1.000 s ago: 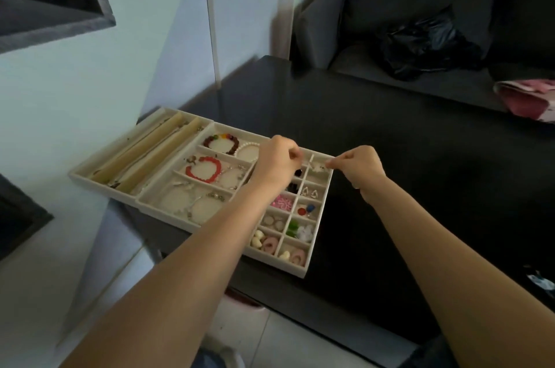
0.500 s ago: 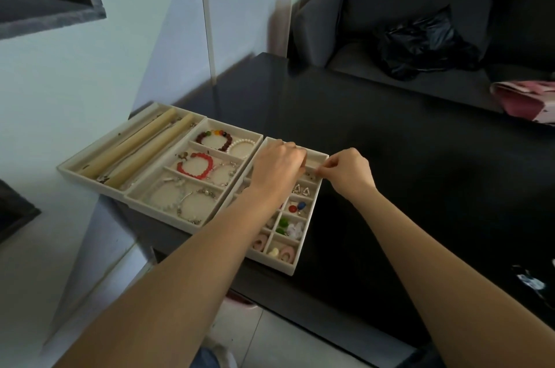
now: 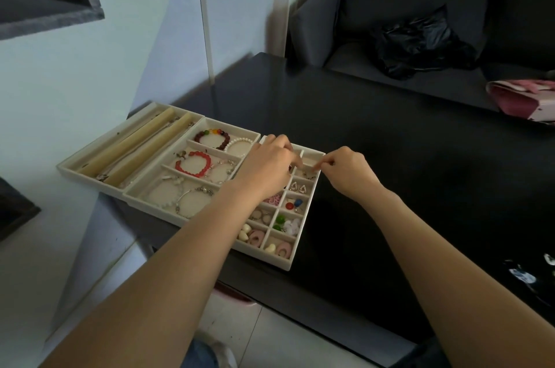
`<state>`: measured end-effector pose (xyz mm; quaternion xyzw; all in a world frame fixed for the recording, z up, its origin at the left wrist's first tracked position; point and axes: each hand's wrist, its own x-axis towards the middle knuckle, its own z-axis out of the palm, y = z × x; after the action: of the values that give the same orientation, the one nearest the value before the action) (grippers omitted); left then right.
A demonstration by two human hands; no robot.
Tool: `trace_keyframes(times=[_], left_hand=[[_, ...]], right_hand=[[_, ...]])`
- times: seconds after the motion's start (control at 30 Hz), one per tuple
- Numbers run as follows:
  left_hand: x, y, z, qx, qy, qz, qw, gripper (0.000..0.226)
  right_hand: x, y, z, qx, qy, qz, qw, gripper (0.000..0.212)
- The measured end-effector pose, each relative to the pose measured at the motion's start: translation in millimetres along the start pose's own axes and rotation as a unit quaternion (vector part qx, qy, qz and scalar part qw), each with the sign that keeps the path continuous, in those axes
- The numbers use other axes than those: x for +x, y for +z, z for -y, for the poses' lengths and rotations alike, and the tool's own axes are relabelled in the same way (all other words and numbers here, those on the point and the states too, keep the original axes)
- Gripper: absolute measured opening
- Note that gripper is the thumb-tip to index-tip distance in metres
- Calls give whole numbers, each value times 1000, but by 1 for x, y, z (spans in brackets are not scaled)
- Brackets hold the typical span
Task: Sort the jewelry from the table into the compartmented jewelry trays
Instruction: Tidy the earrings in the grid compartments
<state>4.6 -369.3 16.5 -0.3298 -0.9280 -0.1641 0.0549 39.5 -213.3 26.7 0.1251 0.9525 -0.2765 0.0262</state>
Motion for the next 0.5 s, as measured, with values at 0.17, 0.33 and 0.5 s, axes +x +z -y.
trace_keyframes(times=[0.17, 0.33, 0.5], left_hand=[[-2, 3, -2, 77, 23, 52, 995, 40], [-2, 6, -3, 120, 11, 44, 992, 36], [-2, 5, -2, 130, 21, 53, 990, 43]], right_hand=[[-6, 6, 10, -184, -22, 0, 983, 21], [-5, 12, 12, -222, -30, 15, 975, 19], [3, 7, 5, -111, -4, 0, 994, 23]])
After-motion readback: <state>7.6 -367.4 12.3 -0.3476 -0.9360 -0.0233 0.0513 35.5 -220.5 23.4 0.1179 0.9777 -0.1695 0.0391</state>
